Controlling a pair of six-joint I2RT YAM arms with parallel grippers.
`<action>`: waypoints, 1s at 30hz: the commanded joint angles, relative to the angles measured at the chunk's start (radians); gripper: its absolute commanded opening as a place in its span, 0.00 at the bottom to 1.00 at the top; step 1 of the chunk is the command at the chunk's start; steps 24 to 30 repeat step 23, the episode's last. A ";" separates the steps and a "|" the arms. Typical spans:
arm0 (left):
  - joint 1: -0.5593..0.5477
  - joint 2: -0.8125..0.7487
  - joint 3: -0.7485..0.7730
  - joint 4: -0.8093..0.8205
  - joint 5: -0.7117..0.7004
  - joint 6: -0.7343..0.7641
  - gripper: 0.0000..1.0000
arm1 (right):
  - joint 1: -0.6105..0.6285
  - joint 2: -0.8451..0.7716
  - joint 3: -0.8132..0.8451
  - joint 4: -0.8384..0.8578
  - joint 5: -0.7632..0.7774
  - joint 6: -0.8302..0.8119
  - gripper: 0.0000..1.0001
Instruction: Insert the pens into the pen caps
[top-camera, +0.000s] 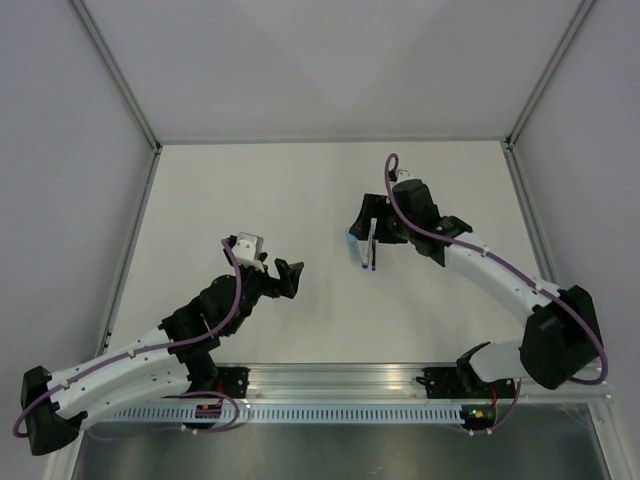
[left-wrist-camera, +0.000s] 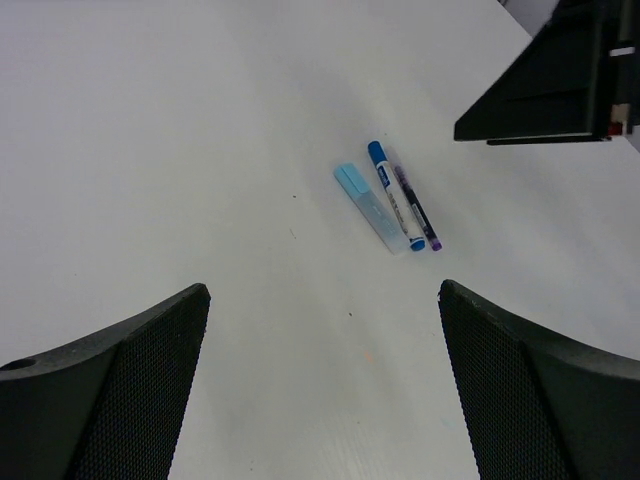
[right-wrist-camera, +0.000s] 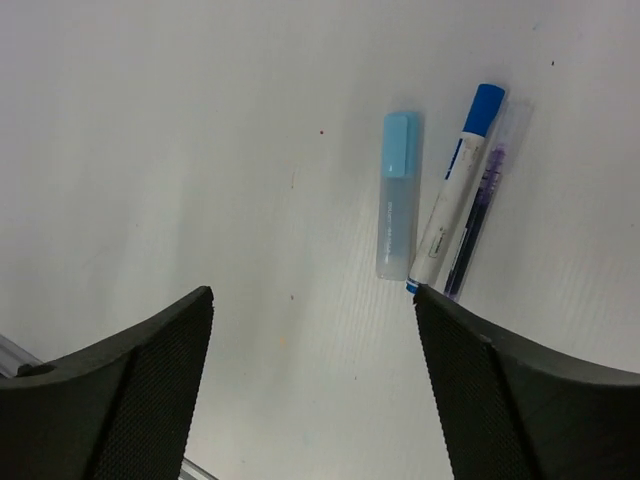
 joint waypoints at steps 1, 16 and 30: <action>-0.003 0.002 -0.014 0.064 -0.002 0.049 1.00 | -0.001 -0.174 -0.155 0.133 -0.064 -0.031 0.89; -0.002 0.038 -0.075 0.190 0.076 0.041 1.00 | 0.020 -0.712 -0.516 0.403 0.142 -0.038 0.98; -0.002 0.022 -0.077 0.184 0.073 0.044 1.00 | 0.022 -0.714 -0.537 0.428 0.134 -0.041 0.98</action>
